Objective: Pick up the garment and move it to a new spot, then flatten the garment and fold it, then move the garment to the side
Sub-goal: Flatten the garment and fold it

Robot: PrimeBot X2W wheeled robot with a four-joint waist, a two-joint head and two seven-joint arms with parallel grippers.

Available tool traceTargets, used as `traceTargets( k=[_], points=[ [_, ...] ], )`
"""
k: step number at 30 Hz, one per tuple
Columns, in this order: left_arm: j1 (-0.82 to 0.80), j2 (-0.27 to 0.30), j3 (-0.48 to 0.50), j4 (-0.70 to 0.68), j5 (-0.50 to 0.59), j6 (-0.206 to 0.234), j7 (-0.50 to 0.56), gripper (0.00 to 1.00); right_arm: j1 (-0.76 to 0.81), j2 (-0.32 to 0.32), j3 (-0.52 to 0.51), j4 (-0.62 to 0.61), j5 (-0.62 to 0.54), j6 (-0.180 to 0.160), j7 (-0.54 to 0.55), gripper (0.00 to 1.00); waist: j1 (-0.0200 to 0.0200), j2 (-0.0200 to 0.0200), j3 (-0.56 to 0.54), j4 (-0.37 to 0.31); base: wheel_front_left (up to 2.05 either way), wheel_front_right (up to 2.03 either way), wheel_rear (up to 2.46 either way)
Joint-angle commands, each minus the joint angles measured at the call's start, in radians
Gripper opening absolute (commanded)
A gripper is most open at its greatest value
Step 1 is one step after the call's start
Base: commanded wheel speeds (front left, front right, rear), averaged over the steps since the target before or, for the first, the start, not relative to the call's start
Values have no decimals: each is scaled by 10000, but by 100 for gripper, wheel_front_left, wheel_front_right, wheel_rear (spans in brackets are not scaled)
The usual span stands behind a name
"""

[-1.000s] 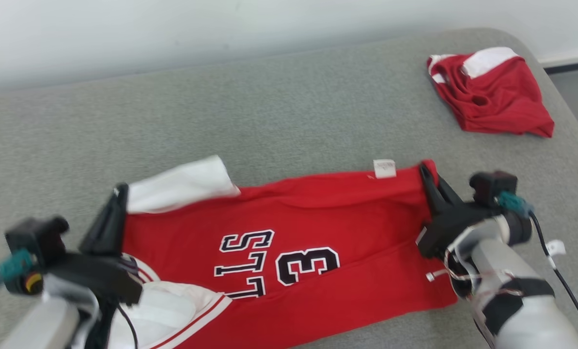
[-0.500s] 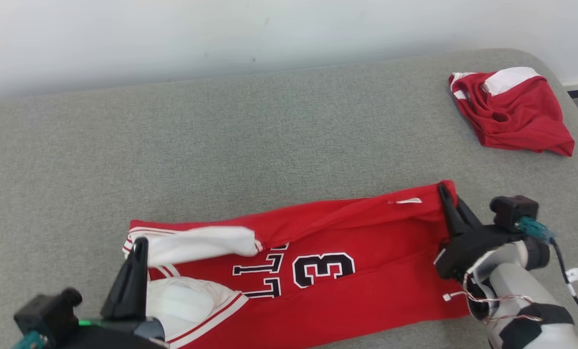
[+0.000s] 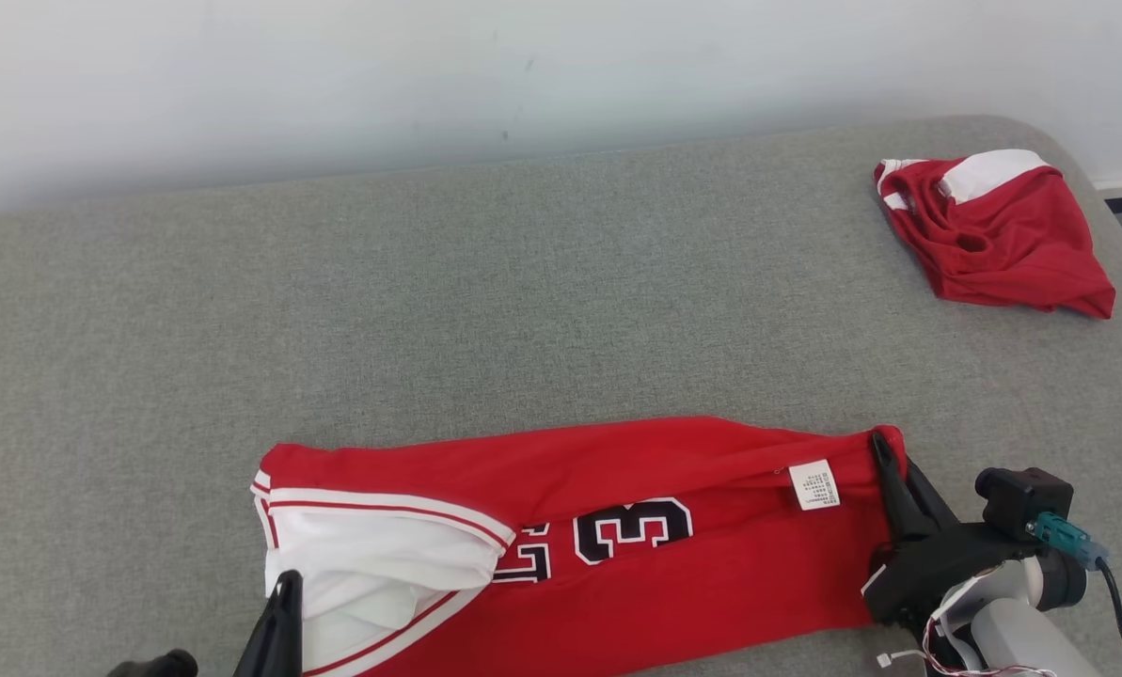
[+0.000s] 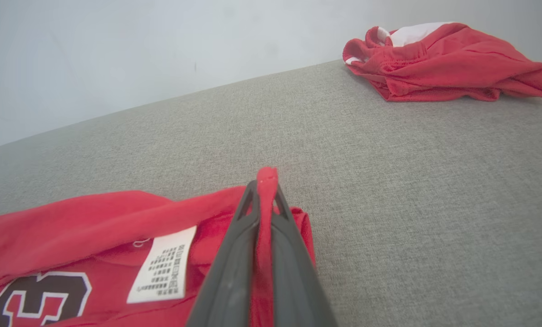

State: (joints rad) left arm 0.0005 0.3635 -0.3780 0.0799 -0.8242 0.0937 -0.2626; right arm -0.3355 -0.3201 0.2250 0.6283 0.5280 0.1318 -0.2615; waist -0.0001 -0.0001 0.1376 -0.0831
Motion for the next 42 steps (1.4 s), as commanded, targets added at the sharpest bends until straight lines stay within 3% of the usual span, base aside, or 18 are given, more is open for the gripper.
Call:
traceTargets(
  k=[1,2,3,11,16,22,36,37,38,39,42],
  points=[
    [180,-131,102,185,151,-59,-26,0,149,25,-90,-137,36,-27,-44,66,1,1,-54,-5,0,0,0],
    [189,-183,177,269,292,-103,-26,31,256,29,-99,-176,18,-27,-44,100,1,1,-83,-4,0,0,0],
    [173,-249,282,302,493,-154,-28,100,337,27,-103,-227,7,-27,-44,100,1,1,-112,4,0,0,0],
    [567,-1097,1832,255,2171,-434,-27,100,925,-206,-207,-1107,109,-27,-42,100,1,1,-481,68,0,0,0],
    [781,-1442,2731,-21,3272,-580,-27,100,1001,-267,-259,-983,121,-27,-42,100,1,1,-622,132,0,0,0],
    [992,-2070,3883,-214,4887,-852,-27,100,526,-68,-479,185,53,-27,367,100,1,1,-709,297,0,0,0],
    [801,-2915,4808,298,6028,-1657,-27,100,-507,666,-580,3133,97,-27,816,100,1,1,-647,665,0,0,0],
    [792,-2940,4836,338,6066,-1699,-27,100,-524,723,-526,3224,142,-27,783,88,1,1,-646,678,0,0,0],
    [778,-2970,4861,360,6110,-1724,-27,100,-545,753,-445,3296,161,-27,765,33,1,1,-639,687,0,0,0],
    [760,-2996,4899,373,6140,-1728,-27,100,-574,771,-364,3334,204,-27,762,0,1,1,-631,689,0,0,0],
    [717,-3048,5022,403,6188,-1799,-27,100,-676,718,-200,3396,356,-27,645,0,1,1,-613,659,0,0,0]
  ],
)
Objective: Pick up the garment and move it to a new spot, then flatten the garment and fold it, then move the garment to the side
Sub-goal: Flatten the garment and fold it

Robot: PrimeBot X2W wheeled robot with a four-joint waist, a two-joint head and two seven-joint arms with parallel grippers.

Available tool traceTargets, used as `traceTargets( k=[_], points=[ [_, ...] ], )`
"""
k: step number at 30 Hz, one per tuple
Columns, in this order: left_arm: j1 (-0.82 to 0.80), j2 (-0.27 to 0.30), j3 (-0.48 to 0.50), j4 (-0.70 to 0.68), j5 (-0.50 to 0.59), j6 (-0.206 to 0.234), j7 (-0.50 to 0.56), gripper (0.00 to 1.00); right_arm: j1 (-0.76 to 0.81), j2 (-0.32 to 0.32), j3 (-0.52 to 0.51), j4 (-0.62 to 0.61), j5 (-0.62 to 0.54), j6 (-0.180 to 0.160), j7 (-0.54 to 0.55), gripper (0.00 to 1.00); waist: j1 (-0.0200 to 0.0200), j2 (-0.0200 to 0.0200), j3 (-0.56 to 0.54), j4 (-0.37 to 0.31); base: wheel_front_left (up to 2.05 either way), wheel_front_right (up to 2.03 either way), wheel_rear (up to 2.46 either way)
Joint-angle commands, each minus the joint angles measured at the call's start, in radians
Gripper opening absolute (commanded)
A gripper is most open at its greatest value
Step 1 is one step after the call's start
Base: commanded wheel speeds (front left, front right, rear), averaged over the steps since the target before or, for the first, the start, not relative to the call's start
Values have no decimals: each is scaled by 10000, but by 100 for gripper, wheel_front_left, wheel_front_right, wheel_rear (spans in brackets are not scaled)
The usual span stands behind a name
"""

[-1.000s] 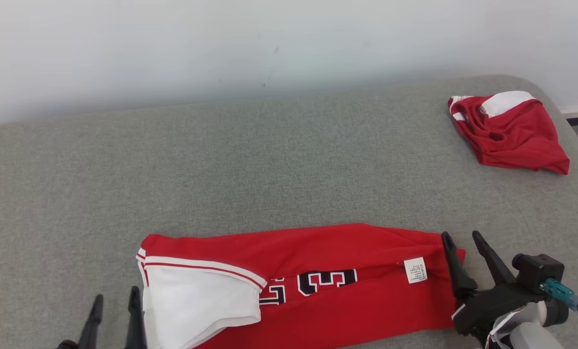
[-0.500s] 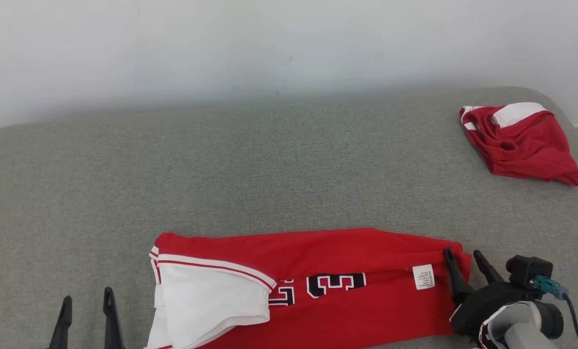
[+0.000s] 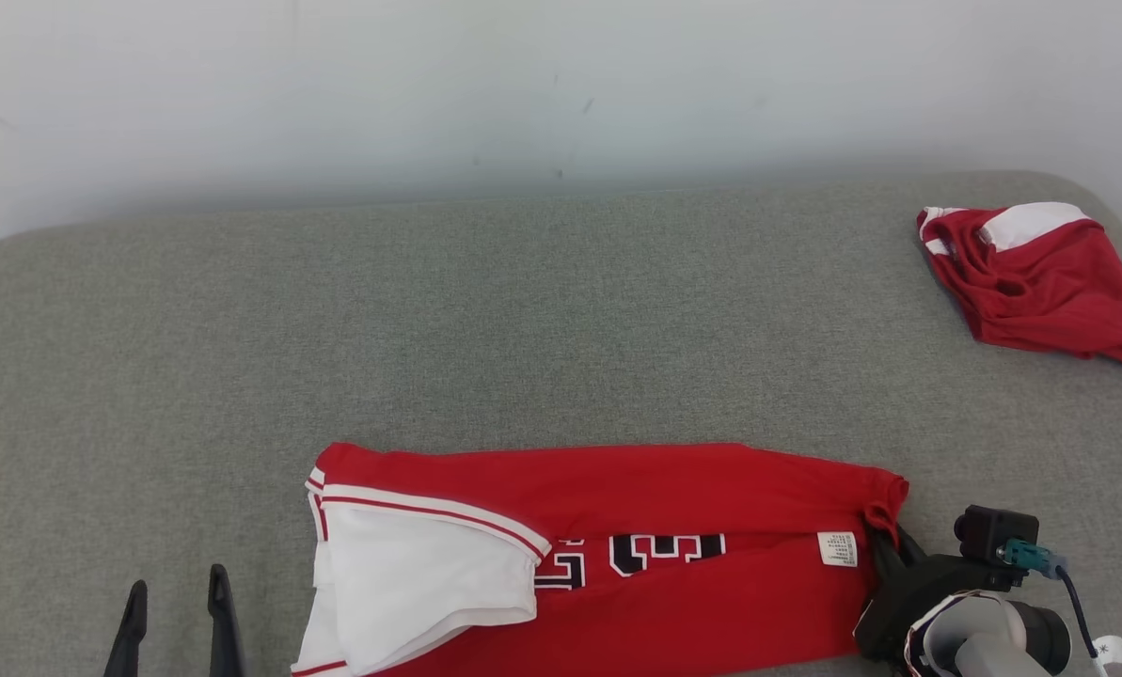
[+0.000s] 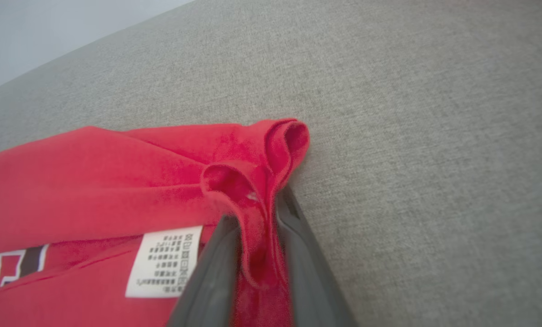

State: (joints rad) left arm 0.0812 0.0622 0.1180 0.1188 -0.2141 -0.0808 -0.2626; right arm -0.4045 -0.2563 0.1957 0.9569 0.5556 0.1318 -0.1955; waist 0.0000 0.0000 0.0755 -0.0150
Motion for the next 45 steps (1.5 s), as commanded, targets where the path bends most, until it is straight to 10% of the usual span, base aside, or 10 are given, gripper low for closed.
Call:
traceTargets(
  k=[1,19,45],
  points=[
    [-93,-52,88,22,121,-56,-27,100,-35,19,134,114,119,-27,-41,0,0,0,6,-39,0,0,0],
    [215,-122,283,-94,558,-13,-28,100,-854,-2113,-586,417,311,-29,-513,0,0,0,-406,-423,0,0,0],
    [47,-124,-451,281,206,250,-28,100,289,1389,2181,-5742,811,-28,2231,0,0,0,-570,204,0,0,0]
  ],
)
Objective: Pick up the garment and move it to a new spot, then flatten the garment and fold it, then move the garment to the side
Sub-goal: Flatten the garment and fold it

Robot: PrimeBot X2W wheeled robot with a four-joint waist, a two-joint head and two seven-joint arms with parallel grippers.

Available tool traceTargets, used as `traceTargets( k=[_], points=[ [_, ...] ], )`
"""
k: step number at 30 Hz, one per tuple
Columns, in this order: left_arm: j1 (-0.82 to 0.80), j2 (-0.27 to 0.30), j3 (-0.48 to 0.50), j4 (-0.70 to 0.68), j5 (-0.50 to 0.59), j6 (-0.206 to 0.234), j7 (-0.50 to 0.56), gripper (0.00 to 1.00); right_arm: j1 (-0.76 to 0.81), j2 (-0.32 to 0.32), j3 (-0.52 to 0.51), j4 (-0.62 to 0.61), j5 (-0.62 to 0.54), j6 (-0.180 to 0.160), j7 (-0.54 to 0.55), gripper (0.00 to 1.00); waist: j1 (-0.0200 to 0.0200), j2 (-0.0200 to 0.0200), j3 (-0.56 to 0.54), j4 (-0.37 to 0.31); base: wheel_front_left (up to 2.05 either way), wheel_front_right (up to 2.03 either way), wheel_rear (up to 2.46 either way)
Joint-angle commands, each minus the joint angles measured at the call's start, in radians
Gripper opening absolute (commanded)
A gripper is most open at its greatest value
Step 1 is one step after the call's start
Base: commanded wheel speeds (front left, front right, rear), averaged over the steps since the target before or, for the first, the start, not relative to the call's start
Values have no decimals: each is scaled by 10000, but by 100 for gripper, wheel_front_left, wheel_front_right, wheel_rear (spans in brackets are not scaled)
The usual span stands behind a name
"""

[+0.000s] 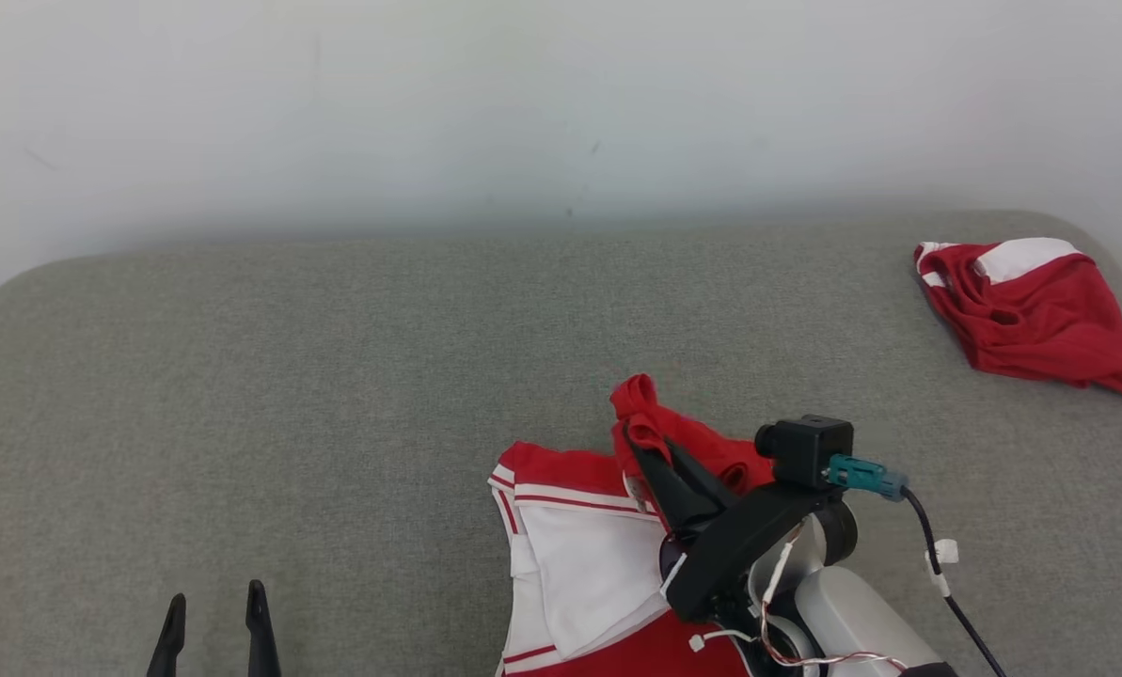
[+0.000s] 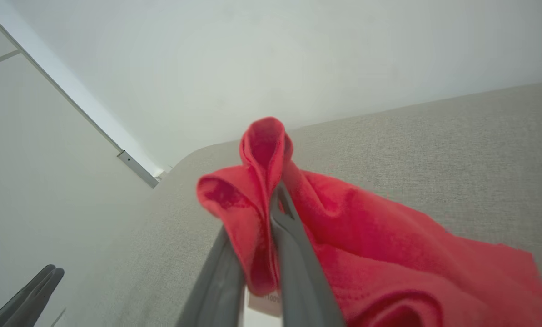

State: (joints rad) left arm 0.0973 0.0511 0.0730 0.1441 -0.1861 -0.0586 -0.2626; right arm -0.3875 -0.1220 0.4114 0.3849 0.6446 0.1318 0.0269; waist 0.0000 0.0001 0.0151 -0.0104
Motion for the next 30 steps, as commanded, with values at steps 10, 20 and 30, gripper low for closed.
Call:
traceTargets(
  k=[10,20,30],
  points=[
    [-493,-13,-264,365,-222,42,-28,100,-14,633,322,1076,-515,-28,-242,0,0,-1,220,728,0,0,0],
    [-673,-13,-297,530,-290,84,-28,100,-436,726,943,1677,-420,-28,-1116,100,0,-1,262,791,0,0,0],
    [-437,-12,-22,440,-267,72,-28,100,-94,-262,75,201,-682,-28,-1882,100,0,-1,177,425,0,0,0]
  ],
)
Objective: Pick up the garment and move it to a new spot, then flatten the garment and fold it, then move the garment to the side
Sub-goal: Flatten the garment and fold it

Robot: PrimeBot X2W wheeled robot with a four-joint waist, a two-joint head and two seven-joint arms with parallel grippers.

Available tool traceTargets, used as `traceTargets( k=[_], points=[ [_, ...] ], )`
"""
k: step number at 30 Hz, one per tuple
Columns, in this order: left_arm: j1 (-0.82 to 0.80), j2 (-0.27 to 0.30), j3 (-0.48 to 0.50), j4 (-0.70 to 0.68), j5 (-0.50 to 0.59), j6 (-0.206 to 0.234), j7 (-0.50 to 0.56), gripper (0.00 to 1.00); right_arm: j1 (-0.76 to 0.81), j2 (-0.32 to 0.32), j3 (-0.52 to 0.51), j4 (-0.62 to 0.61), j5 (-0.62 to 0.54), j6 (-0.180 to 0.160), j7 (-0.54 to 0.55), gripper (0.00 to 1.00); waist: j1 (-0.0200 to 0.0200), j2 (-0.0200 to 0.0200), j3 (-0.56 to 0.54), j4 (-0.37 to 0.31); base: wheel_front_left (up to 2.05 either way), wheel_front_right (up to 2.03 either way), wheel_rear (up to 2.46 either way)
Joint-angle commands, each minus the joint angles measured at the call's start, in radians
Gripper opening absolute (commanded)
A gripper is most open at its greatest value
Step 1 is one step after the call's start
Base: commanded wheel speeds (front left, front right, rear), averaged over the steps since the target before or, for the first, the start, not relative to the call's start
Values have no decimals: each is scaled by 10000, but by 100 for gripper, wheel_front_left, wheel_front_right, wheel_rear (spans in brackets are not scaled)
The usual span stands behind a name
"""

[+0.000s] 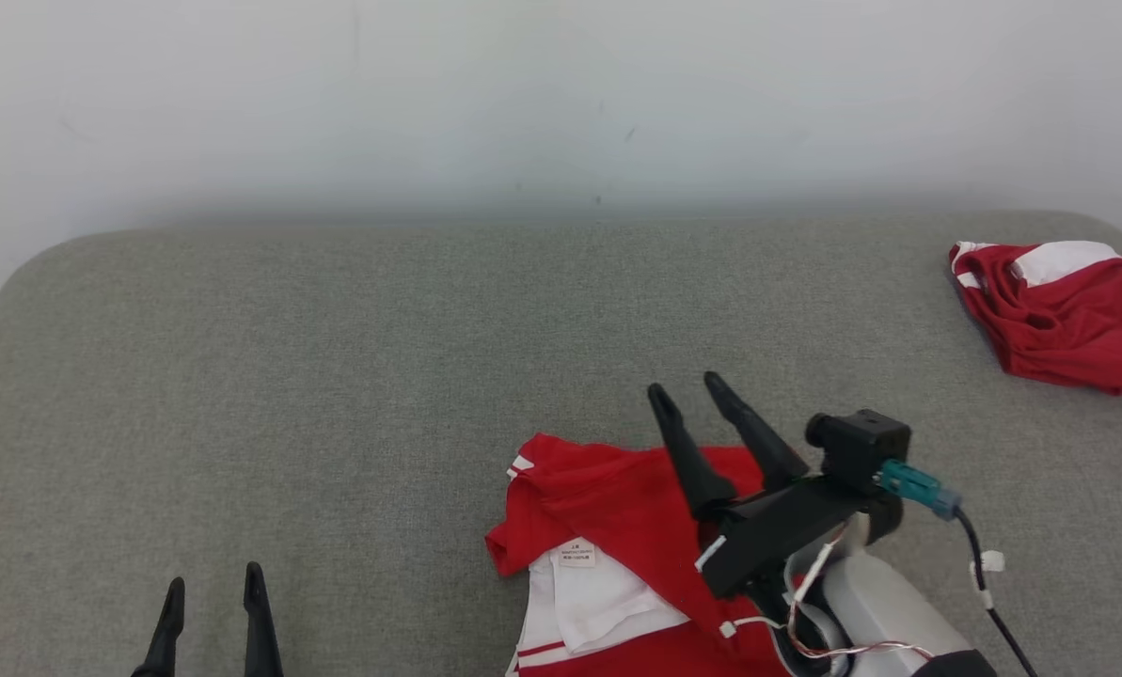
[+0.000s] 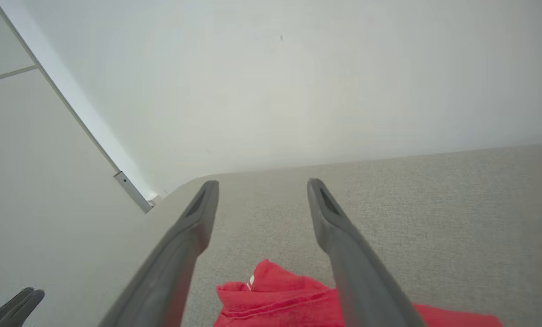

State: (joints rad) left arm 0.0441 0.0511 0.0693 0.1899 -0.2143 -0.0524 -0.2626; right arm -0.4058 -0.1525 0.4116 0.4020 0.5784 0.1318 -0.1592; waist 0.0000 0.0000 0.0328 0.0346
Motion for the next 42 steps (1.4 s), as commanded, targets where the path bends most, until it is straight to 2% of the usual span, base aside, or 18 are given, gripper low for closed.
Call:
traceTargets(
  k=[1,5,9,21,22,23,24,25,33,42],
  points=[
    [98,-12,44,-40,24,3,-28,100,178,-45,-104,-55,-15,-28,33,100,0,0,11,-60,0,0,0],
    [66,-14,113,-83,44,-39,-28,100,551,-302,-738,-253,-96,-28,345,100,0,0,65,-127,0,0,0],
    [16,-14,146,-107,70,-72,-28,100,794,-364,-947,-219,-253,-28,694,100,0,0,130,-146,0,0,0],
    [-285,-12,50,30,192,-181,-28,100,312,-6,-562,1212,-273,-28,981,100,0,0,284,258,0,0,0],
    [-284,-12,49,44,185,-191,-28,100,246,40,-520,1411,-224,-28,999,96,0,0,295,297,0,0,0],
    [-275,-12,51,59,172,-193,-28,100,174,78,-479,1638,-150,-28,1030,76,0,0,300,335,0,0,0],
    [-273,-14,52,73,165,-204,-28,100,110,113,-420,1825,-81,-28,1028,31,0,0,301,370,0,0,0],
    [-278,-12,35,91,163,-214,-28,100,21,133,-380,2010,-16,-28,984,0,0,0,306,413,0,0,0],
    [-163,-13,104,155,156,-205,-28,100,-92,98,338,2211,486,-28,403,0,0,0,154,520,0,0,0],
    [-12,-13,117,107,36,-143,-28,100,907,-278,1536,558,1183,-28,259,0,0,0,42,412,0,0,0]
  ],
)
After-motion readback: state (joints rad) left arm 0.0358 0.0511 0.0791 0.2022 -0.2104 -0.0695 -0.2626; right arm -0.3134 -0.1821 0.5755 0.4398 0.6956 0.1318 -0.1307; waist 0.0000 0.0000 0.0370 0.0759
